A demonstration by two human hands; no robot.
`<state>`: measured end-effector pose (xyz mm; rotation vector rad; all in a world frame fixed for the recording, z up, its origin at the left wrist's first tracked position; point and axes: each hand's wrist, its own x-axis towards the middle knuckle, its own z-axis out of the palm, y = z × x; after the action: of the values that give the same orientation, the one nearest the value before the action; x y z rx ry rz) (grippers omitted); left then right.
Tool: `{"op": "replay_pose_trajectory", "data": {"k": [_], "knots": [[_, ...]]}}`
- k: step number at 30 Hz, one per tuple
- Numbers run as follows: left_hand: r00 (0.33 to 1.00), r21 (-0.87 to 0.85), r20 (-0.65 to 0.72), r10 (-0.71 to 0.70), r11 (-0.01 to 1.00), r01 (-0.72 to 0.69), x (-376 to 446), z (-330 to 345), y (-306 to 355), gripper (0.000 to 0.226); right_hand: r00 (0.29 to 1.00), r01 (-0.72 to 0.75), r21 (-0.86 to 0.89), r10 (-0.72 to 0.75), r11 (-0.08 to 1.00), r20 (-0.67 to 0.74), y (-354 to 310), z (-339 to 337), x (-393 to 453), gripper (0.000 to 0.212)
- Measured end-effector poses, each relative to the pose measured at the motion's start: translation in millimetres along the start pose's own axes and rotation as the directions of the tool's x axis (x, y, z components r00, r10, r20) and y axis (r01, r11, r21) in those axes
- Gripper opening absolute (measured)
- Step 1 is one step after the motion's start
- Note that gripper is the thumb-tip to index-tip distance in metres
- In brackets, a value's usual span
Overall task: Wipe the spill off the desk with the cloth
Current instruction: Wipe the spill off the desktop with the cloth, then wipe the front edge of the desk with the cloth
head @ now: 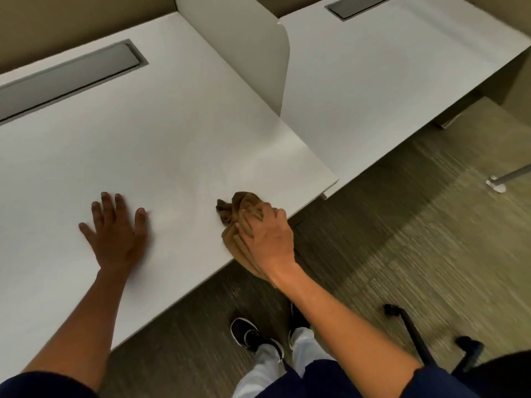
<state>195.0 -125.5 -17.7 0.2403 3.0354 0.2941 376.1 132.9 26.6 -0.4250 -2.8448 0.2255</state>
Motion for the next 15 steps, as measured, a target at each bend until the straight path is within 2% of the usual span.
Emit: {"op": "replay_pose_trajectory", "data": {"k": [1,3,4,6,8,10,12,15], "knots": [[1.000,-0.004,0.002,-0.003,1.000,0.003,-0.3,-0.1,-0.9,0.080,0.997,-0.033,0.097,0.026,0.995,0.077,-9.3,1.1,-5.3,0.039],[1.000,-0.008,0.002,0.003,1.000,-0.003,-1.8,0.2,0.1,0.080,0.953,-0.219,0.319,0.133,0.922,0.271,-20.8,-0.6,-14.4,0.039],[1.000,-0.014,-0.001,0.002,1.000,-0.002,-2.4,-0.6,0.3,0.080,0.938,-0.262,0.363,0.149,0.894,0.312,-24.3,-1.7,-17.9,0.039],[1.000,-0.023,-0.008,0.004,1.000,-0.004,-2.2,-2.2,1.5,0.081,0.942,-0.269,0.425,0.146,0.864,0.301,-27.1,-7.3,-21.4,0.039],[1.000,-0.031,-0.004,0.007,0.999,-0.007,-1.7,-2.9,2.4,0.081,0.926,-0.329,0.554,0.146,0.764,0.349,-22.4,-14.6,-21.7,0.039],[1.000,-0.034,0.002,0.004,0.999,-0.004,-0.6,-3.4,2.5,0.082,0.885,-0.447,0.690,0.166,0.569,0.435,-13.3,-20.1,-22.5,0.037],[1.000,-0.032,0.005,0.017,0.999,-0.017,-1.1,-3.4,3.0,0.082,0.828,-0.560,0.783,0.206,0.270,0.521,-3.5,-23.2,-28.4,0.038],[0.997,-0.040,0.020,0.076,0.996,-0.075,-5.0,-6.1,8.5,0.081,0.774,-0.572,0.807,0.229,-0.148,0.591,14.2,-25.0,-42.9,0.034]]}}
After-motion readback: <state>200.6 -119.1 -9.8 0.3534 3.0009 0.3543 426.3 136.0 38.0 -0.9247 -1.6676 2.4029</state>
